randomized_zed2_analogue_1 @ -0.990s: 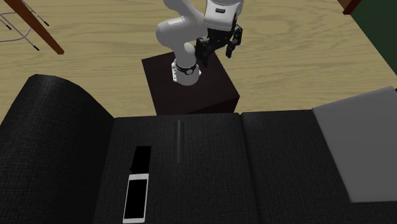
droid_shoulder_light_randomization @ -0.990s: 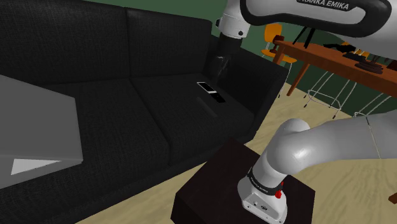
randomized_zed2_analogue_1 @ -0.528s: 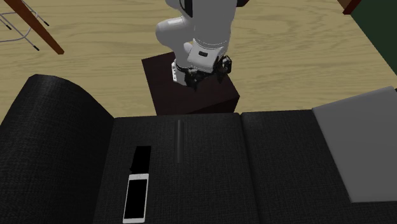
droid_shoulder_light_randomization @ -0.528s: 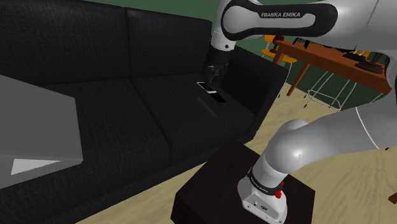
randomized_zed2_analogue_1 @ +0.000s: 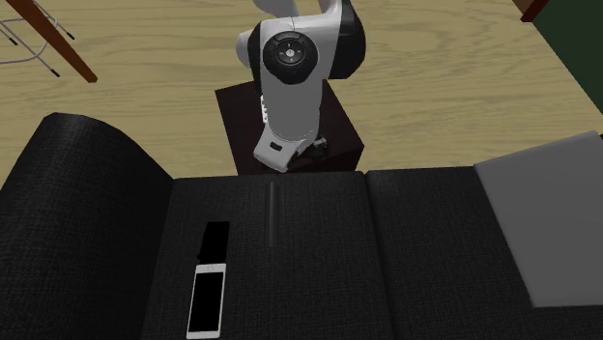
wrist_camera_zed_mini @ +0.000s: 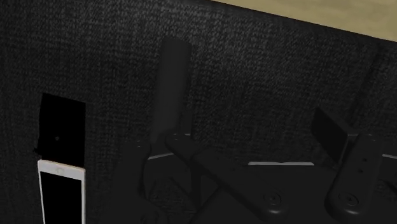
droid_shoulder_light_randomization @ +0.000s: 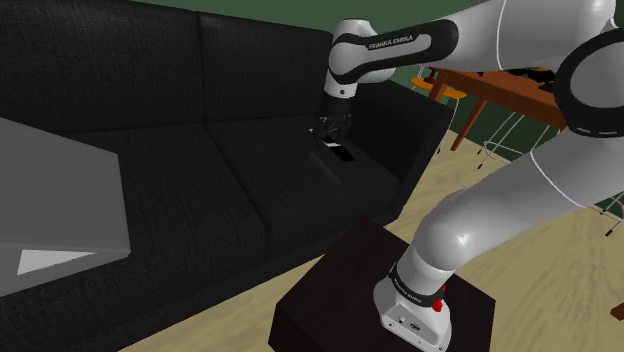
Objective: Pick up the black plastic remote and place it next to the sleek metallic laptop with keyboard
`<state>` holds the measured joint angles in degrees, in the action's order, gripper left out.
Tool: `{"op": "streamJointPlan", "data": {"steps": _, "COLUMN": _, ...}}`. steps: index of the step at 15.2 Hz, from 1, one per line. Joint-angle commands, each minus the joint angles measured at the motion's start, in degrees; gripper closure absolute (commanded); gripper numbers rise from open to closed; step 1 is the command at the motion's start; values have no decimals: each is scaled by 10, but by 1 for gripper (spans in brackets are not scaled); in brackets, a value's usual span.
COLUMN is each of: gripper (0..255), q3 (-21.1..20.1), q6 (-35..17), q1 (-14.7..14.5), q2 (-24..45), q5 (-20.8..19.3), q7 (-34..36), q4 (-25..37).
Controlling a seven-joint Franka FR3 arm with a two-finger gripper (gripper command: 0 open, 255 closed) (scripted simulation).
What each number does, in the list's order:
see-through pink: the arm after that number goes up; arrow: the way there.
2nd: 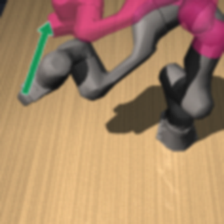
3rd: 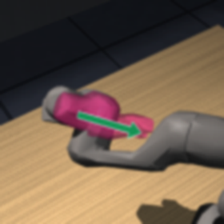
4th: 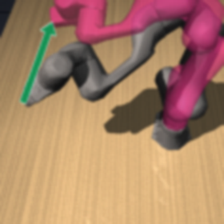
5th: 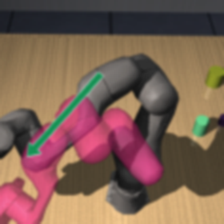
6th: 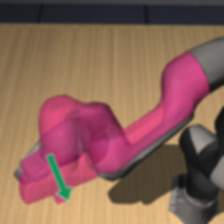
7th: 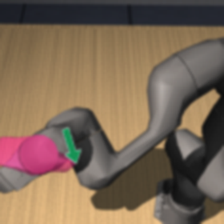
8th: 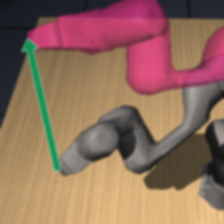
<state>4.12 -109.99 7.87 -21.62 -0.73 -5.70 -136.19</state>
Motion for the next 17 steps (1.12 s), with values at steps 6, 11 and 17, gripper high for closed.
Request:
{"op": "streamJointPlan", "data": {"steps": 6, "gripper": 0, "q3": 40, "q6": -70, "q1": 31, "q2": 136, "q5": 9, "q7": -1, "q4": 34}}
{"op": "streamJointPlan", "data": {"steps": 11, "gripper": 0, "q3": 59, "q6": -107, "q1": 48, "q2": 214, "q5": 24, "q7": -5, "q4": 57}}
{"op": "streamJointPlan", "data": {"steps": 17, "gripper": 0, "q3": 58, "q6": -154, "q1": 48, "q2": 235, "q5": 29, "q7": -9, "q4": 30}}
